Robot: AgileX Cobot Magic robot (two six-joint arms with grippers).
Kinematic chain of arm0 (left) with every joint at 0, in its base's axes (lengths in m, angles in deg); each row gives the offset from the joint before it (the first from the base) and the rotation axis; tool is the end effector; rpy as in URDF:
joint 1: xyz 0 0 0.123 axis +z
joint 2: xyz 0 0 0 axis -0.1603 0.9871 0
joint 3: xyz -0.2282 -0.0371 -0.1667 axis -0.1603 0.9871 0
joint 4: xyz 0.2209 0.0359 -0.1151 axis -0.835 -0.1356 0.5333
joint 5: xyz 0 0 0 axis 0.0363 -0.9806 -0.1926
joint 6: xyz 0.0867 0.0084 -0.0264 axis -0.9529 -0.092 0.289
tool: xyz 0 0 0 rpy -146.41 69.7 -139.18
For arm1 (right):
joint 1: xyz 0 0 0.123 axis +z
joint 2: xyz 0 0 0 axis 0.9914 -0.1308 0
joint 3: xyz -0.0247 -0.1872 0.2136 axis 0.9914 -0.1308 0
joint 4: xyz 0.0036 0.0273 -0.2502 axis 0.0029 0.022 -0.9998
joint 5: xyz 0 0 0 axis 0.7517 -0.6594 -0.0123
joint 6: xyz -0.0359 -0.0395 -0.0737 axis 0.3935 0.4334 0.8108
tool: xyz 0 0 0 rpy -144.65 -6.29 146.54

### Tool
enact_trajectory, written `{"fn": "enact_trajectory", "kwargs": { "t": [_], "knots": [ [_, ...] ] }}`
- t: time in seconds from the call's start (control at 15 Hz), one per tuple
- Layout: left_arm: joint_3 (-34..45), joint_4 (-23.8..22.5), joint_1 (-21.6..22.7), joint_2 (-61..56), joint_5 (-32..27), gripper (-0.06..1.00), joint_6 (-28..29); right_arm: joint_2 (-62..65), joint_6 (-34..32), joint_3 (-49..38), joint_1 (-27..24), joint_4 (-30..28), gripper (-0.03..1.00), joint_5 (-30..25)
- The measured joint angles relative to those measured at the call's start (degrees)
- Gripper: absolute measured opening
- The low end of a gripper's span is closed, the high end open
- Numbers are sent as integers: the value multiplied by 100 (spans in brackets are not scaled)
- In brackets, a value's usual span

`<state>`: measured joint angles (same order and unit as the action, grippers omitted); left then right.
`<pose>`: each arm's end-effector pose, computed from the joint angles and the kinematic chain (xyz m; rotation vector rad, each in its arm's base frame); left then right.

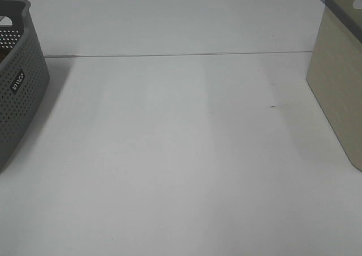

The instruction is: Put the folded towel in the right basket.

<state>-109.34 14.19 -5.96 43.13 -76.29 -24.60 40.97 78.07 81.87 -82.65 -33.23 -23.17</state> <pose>-0.0056 -0.0018 0.2770 -0.0318 2.0334 0.0300 -0.0056 0.0008 0.2794 0.0441 2.0232 0.0349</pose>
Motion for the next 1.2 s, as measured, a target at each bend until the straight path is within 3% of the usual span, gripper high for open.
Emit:
{"fn": "enact_trajectory", "kwargs": {
  "t": [1.2],
  "knots": [
    [0, 0, 0, 0, 0, 99, 0, 0, 0, 0, 0, 0, 98, 0]
  ]
}}
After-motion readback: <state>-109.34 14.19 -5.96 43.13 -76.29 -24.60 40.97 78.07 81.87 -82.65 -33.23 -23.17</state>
